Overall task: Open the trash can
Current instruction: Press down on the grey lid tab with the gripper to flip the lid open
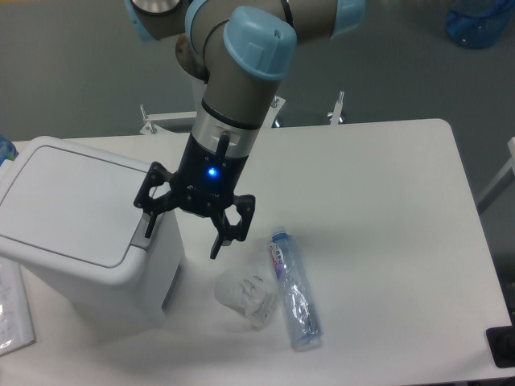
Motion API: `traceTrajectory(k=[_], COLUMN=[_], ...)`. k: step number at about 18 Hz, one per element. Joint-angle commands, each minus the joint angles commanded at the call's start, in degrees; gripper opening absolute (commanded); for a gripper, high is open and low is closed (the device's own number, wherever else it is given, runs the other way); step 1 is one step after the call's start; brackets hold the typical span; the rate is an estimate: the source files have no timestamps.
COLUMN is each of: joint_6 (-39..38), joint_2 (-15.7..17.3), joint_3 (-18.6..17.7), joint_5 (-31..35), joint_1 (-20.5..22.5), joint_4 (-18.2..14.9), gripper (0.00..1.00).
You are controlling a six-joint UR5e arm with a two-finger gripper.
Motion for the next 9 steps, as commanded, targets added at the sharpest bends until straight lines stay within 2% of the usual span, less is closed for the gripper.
traceTrajectory(k=[9], joint_6=[0.35], joint_2=[0.17], joint_3=[-0.44], joint_5=[0.09], joint_1=[0.00], joint_4=[0.44], gripper=[1.00])
